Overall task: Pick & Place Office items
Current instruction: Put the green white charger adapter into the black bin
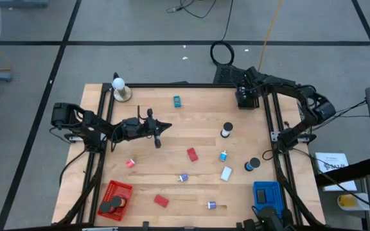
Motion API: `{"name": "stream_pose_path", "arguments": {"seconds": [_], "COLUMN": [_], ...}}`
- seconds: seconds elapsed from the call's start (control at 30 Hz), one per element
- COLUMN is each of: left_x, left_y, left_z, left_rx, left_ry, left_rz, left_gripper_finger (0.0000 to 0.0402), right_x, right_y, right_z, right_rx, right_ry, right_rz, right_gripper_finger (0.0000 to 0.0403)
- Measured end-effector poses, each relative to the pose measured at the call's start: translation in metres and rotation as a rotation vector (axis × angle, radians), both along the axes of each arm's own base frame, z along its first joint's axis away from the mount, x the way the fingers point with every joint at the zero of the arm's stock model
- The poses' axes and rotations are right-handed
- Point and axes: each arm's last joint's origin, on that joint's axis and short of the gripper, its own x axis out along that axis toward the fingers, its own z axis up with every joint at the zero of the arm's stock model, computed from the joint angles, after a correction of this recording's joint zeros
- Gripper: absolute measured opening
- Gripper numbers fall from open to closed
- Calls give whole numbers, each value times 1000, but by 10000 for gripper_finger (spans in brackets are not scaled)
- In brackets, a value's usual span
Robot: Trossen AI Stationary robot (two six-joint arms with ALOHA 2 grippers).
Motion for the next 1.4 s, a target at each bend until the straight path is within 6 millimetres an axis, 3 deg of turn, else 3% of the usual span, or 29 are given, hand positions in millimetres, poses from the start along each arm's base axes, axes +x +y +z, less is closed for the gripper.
{"name": "stream_pose_path", "arguments": {"seconds": [0.33, 0.83, 1.4], "left_x": [0, 0, 0], "left_y": [0, 0, 0], "left_z": [0, 0, 0], "left_rx": [0, 0, 1], "left_ry": [0, 0, 0], "left_rz": [0, 0, 0], "left_gripper_finger": [18, 6, 16], "right_x": [-5, -4, 1], "right_y": [2, -8, -11], "right_z": [11, -7, -5], "right_rx": [-20, 21, 8], "right_ry": [-25, -47, -124], "right_rz": [-4, -34, 25], "right_gripper_finger": [3, 3, 4]}}
